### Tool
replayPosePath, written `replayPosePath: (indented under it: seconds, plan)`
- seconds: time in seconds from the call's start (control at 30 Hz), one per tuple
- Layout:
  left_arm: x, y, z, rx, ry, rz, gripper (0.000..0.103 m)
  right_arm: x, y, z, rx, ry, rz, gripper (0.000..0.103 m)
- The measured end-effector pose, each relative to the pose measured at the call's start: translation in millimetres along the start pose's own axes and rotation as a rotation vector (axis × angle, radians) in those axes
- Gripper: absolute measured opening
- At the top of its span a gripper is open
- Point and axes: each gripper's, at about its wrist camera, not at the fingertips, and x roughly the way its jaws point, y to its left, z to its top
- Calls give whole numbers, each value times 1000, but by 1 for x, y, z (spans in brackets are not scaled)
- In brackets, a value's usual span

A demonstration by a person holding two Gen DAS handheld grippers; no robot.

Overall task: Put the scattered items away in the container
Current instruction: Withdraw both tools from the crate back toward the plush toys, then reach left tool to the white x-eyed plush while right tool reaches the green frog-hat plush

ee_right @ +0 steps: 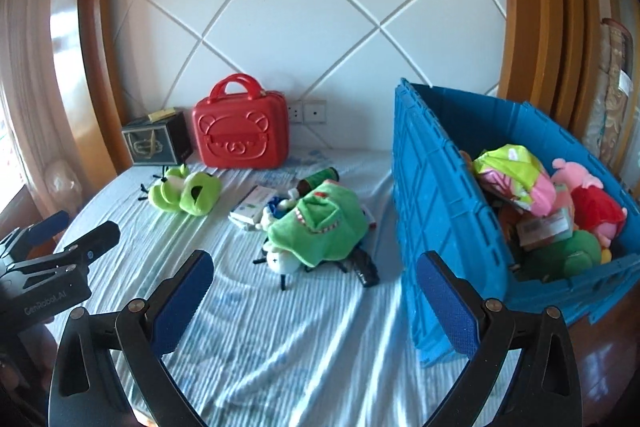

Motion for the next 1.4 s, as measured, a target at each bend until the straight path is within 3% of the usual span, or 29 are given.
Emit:
replayPosePath:
  seconds: [0.37, 0.57, 0.77, 1.07, 1.27, 1.3, 1.33, 1.37, 1.4]
  plan:
    - [89, 28, 0, -30, 135, 133, 97, 114, 2, 2, 7, 149, 89, 103]
    - [136, 44, -4, -71, 220, 166, 97, 180, 7, -6, -15, 272, 114, 103]
    - [185, 31, -6, 11, 288, 97, 97, 217, -4, -12, 44, 324, 86, 103]
    - [270, -42, -38, 184, 403, -103, 97, 239, -35, -20, 164, 362, 7, 103]
    - [327, -85, -59, 232, 441, -159, 97, 255, -46, -28, 180, 367, -6, 103]
    - [336, -89, -61, 239, 442, -159, 94, 259, -48, -30, 185, 370, -2, 103]
    - [343, -91, -62, 238, 438, -169, 80, 264, -49, -31, 190, 374, 0, 103]
    - [348, -90, -61, 219, 444, -199, 73, 268, -50, -32, 194, 379, 2, 103]
    - [349, -87, -58, 199, 445, -208, 71, 273, -51, -32, 198, 385, 5, 103]
